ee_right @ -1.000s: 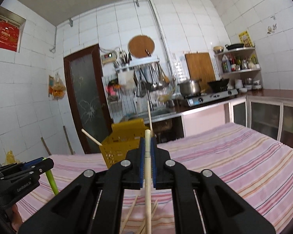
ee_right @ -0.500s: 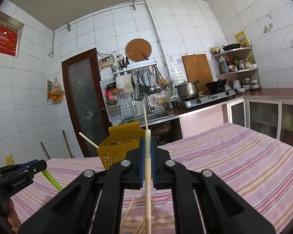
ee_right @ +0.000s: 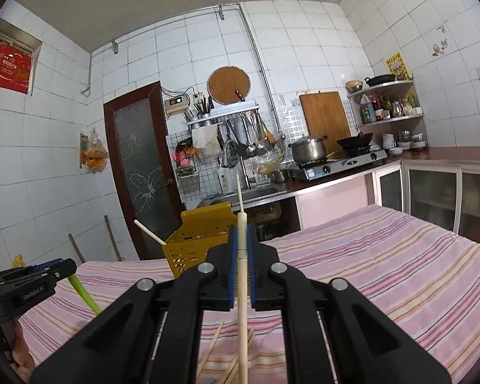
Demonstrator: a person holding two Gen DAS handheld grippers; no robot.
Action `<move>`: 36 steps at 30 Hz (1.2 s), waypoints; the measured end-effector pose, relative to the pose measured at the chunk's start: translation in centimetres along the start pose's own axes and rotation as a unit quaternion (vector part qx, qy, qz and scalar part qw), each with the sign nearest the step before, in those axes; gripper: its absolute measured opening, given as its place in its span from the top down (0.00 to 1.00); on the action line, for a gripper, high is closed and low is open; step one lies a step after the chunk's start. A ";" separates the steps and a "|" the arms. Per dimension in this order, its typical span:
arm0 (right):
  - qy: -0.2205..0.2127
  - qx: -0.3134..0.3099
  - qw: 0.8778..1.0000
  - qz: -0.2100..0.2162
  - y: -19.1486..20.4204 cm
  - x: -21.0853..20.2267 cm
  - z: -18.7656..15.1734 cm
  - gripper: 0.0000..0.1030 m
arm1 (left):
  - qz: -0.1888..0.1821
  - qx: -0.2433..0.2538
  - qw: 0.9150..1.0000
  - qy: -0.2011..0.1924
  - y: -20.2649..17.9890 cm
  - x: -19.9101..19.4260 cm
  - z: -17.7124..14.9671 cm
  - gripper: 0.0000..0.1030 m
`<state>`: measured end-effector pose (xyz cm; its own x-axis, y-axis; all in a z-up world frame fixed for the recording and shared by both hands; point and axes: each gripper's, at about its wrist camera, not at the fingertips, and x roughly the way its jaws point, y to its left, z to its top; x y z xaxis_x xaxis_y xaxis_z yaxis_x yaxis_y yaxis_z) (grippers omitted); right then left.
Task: Organize utensils
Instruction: 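Lift the green knife with the left tool while the right tool carries the chopstick toward the holder, then lower the green utensil into the yellow holder with the left tool while the right tool drops its chopstick in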
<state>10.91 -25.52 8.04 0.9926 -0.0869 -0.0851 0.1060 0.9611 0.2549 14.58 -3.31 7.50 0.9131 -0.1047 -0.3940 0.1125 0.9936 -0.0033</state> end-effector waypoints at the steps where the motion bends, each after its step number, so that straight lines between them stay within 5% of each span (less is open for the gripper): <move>1: -0.003 -0.004 1.000 -0.002 0.1 -0.2 0.0 0.94 | 0.001 0.001 1.000 -0.001 0.0 0.0 0.0 0.80; 11: -0.003 -0.009 1.000 -0.018 0.1 -0.1 0.7 0.94 | 0.000 0.010 1.000 0.006 -0.6 -0.2 0.5 0.80; 22: -0.023 -0.039 0.999 -0.018 2.4 0.7 5.2 0.94 | -0.005 0.027 1.000 -0.012 -0.6 -1.4 3.4 0.80; 36: -0.095 -0.064 0.993 -0.005 5.9 8.3 14.8 0.94 | -0.019 0.018 0.992 -0.125 -2.0 -1.8 15.5 0.80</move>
<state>20.67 -24.42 23.06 0.9860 -0.1333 0.1003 0.1200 0.9844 0.1284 18.79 -5.71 22.47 0.9763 -0.1526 -0.1536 0.1576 0.9873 0.0211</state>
